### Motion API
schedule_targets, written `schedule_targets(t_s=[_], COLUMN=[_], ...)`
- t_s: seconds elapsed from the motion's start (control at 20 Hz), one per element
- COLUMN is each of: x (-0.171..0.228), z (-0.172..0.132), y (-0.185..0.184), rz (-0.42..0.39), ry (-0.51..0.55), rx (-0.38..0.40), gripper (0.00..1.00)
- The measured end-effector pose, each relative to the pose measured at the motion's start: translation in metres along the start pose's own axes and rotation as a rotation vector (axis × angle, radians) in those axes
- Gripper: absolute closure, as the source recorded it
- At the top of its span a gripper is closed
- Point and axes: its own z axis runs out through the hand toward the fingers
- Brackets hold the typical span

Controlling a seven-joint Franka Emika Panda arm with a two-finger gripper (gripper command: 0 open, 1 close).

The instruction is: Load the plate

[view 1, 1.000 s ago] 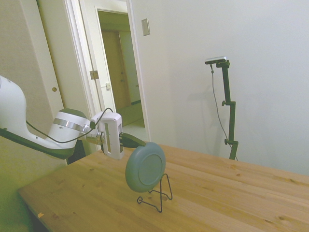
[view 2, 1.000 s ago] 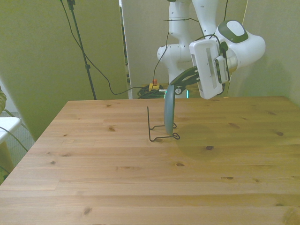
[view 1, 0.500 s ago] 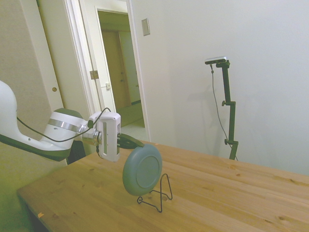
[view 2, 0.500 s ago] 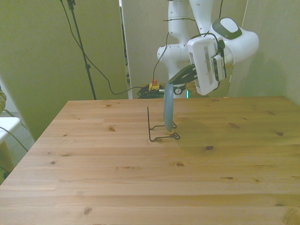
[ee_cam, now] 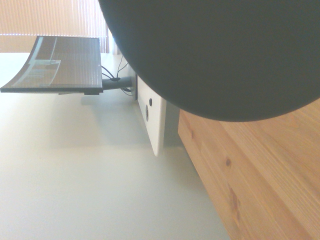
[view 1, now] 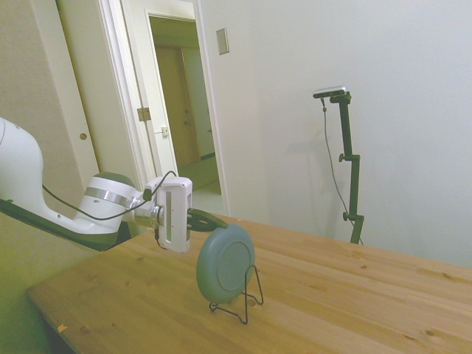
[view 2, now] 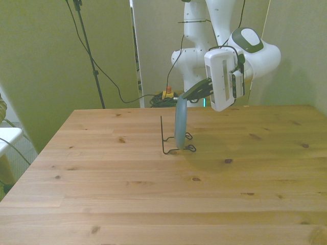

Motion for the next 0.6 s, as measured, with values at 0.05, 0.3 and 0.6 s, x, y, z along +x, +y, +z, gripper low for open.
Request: schedule_targets(t_s=[0.05, 0.3, 0.6], x=[-0.001, -0.008, -0.024], z=[0.001, 0.001, 0.0], y=[-0.002, -0.007, 0.001], rz=[-0.001, 0.002, 0.011], ry=[0.003, 0.056, 0.11], rx=[-0.003, -0.013, -0.003], gripper=[1.0, 1.0, 1.0])
